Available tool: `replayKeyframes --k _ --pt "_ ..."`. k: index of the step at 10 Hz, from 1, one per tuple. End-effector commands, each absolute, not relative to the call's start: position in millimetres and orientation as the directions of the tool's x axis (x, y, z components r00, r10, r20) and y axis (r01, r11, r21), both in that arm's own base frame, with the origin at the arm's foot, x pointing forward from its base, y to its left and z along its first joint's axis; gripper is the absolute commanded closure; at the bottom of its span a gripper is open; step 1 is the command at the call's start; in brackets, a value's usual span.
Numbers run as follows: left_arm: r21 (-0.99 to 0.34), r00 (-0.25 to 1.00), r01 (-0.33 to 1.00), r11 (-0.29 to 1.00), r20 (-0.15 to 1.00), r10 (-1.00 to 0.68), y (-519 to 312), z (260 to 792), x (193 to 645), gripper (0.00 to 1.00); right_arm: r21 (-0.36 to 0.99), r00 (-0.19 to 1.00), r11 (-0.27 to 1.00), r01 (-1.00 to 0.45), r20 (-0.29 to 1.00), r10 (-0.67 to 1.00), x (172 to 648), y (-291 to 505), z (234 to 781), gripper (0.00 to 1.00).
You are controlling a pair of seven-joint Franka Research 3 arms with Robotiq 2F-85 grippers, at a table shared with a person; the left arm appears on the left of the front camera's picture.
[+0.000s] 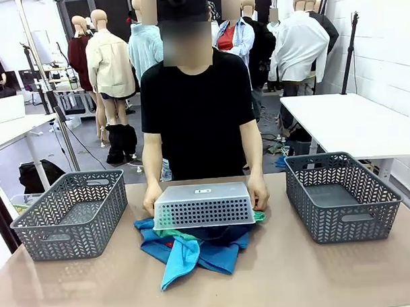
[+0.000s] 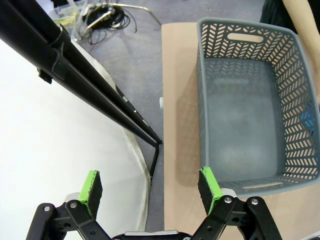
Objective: Sort the tops and bottoms.
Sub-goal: Lift clothes from the center of the table with your left hand.
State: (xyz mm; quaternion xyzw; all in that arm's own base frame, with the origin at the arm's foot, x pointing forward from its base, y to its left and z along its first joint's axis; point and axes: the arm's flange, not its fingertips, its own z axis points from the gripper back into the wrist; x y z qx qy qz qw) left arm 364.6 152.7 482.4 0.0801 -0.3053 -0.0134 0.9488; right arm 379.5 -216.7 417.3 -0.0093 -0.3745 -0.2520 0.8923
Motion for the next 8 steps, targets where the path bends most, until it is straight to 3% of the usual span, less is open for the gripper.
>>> replayKeyframes --k 1,8 --pt "0.171 0.818 -0.030 0.985 0.570 -0.074 153.5 481.2 364.7 0.00 0.162 0.598 0.875 0.456 0.672 -0.436 379.2 -215.5 419.7 0.00" --pt "0.171 0.818 -0.030 0.985 0.570 -0.074 153.5 481.2 364.7 0.00 0.162 0.598 0.875 0.456 0.672 -0.436 379.2 -215.5 419.7 0.00"
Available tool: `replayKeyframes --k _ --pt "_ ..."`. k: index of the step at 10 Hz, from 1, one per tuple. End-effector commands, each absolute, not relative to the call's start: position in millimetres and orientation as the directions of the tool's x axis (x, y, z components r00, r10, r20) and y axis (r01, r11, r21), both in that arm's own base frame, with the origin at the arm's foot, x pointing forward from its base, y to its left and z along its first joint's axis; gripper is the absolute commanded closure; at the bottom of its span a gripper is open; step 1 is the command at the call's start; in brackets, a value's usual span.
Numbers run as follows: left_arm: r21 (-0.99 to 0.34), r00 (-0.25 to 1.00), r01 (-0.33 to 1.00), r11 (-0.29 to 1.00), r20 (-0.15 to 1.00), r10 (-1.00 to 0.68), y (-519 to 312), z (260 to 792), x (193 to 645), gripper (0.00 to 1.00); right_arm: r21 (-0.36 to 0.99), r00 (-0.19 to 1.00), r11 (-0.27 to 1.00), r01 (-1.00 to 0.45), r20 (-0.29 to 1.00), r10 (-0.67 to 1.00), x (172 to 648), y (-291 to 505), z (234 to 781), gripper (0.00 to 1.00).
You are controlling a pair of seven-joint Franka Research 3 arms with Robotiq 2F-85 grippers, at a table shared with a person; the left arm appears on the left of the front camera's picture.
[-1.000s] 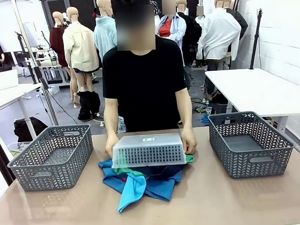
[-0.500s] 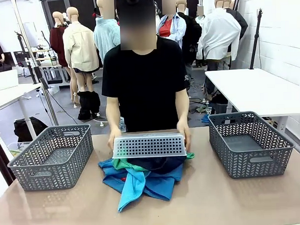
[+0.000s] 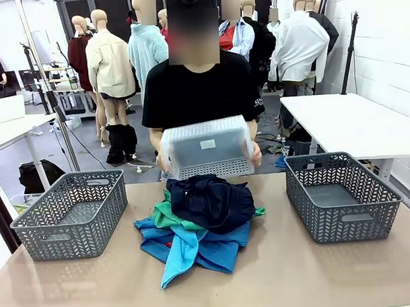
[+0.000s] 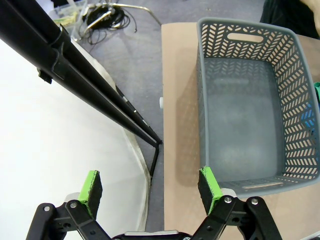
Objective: Sort the tops and bottoms.
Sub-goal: Lift clothes from the center of the table with your left hand.
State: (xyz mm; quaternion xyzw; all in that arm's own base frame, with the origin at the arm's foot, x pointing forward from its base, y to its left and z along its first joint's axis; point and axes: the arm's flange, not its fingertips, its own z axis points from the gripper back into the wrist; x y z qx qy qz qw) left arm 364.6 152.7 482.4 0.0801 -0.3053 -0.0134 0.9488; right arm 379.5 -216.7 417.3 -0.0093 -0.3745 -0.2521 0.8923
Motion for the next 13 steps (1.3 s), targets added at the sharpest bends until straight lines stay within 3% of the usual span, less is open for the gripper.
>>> replayKeyframes --k 1,13 --pt "0.171 0.818 -0.030 0.985 0.570 -0.074 153.5 481.2 364.7 0.00 0.162 0.598 0.875 0.456 0.672 -0.436 379.2 -215.5 419.7 0.00" --pt "0.171 0.818 -0.030 0.985 0.570 -0.074 153.5 481.2 364.7 0.00 0.162 0.598 0.875 0.456 0.672 -0.436 379.2 -215.5 419.7 0.00"
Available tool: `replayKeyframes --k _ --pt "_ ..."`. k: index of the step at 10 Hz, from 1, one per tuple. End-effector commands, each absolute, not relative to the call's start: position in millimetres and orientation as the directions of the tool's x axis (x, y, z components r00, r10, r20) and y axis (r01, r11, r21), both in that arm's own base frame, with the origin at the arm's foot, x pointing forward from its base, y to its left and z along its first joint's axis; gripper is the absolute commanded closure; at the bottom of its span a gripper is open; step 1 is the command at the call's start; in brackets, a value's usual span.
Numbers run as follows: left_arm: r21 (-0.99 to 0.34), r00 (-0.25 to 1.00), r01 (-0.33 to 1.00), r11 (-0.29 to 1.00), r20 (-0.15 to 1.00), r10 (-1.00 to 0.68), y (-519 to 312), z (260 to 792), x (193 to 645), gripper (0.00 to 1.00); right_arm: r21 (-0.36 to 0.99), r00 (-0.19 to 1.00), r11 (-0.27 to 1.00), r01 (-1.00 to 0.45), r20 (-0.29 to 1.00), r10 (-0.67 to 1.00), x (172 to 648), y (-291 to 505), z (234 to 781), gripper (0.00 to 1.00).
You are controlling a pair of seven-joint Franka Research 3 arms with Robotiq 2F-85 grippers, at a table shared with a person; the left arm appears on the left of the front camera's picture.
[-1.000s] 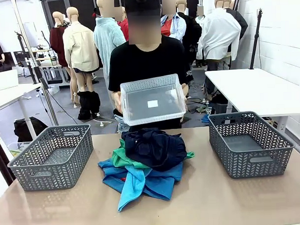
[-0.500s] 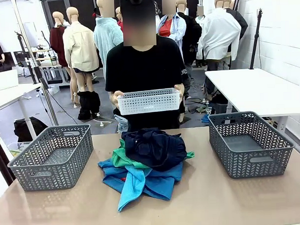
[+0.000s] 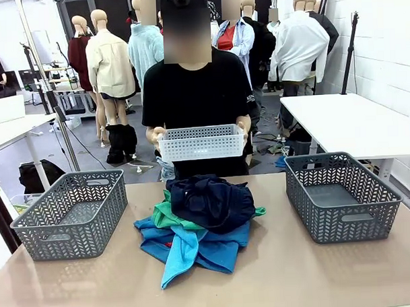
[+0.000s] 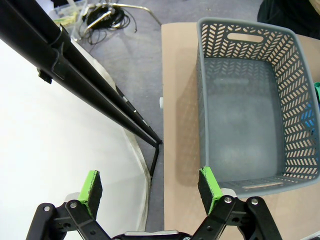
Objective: Sort the tops and bottoms.
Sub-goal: Lift clothes from the center of the table with your left hand.
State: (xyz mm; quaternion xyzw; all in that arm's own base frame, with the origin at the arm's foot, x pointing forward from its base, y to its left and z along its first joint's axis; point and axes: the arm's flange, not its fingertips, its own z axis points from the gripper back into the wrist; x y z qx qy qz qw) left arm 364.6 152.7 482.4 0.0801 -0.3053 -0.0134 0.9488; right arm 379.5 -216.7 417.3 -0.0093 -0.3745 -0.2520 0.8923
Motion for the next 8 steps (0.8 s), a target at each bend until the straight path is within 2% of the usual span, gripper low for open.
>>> replayKeyframes --k 1,8 --pt "0.171 0.818 -0.030 0.985 0.570 -0.074 153.5 481.2 364.7 0.00 0.162 0.598 0.875 0.456 0.672 -0.436 379.2 -215.5 419.7 0.00" --pt "0.171 0.818 -0.030 0.985 0.570 -0.074 153.5 481.2 364.7 0.00 0.162 0.598 0.875 0.456 0.672 -0.436 379.2 -215.5 419.7 0.00"
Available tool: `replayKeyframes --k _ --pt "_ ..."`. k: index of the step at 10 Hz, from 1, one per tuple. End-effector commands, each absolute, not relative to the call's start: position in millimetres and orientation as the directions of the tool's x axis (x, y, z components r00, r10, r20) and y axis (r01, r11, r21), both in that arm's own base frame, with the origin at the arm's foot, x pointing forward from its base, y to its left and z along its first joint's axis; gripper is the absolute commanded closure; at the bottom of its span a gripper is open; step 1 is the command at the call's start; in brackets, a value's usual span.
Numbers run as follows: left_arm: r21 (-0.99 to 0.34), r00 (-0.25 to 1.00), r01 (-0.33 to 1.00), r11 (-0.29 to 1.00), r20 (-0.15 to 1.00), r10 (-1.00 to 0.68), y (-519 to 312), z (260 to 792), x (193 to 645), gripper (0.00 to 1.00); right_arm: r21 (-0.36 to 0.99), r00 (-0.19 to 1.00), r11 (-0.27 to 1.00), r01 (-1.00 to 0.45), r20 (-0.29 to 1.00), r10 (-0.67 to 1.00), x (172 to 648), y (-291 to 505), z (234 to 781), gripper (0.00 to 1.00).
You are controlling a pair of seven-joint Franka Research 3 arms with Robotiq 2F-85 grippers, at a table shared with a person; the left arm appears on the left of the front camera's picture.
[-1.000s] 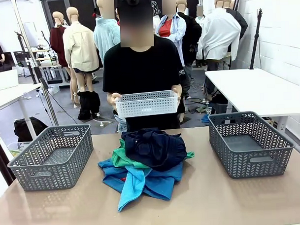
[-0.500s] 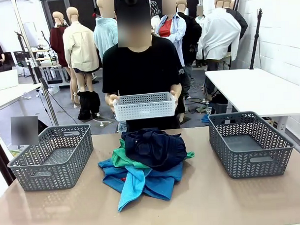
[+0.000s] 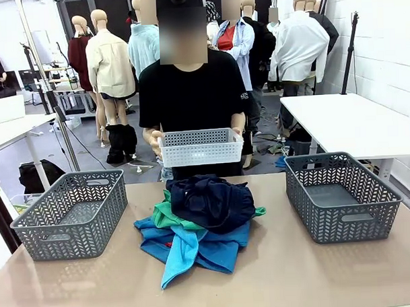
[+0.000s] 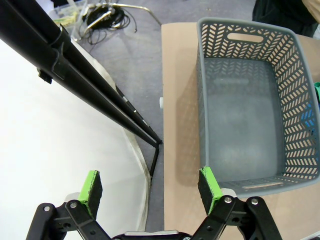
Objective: Sort the tops and bottoms.
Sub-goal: Lift clothes from the center of the table with your left hand.
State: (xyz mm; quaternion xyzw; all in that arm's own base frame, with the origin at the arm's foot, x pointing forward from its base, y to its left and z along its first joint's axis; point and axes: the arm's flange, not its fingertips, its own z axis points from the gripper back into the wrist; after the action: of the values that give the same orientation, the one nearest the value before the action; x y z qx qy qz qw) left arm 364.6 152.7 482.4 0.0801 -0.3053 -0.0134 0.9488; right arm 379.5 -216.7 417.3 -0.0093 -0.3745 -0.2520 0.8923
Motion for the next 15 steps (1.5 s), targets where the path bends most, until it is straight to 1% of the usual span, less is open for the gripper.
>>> replayKeyframes --k 1,15 --pt "0.171 0.818 -0.030 0.985 0.570 -0.074 153.5 481.2 364.7 0.00 0.162 0.598 0.875 0.456 0.672 -0.436 379.2 -215.5 419.7 0.00" --pt "0.171 0.818 -0.030 0.985 0.570 -0.074 153.5 481.2 364.7 0.00 0.162 0.598 0.875 0.456 0.672 -0.436 379.2 -215.5 419.7 0.00"
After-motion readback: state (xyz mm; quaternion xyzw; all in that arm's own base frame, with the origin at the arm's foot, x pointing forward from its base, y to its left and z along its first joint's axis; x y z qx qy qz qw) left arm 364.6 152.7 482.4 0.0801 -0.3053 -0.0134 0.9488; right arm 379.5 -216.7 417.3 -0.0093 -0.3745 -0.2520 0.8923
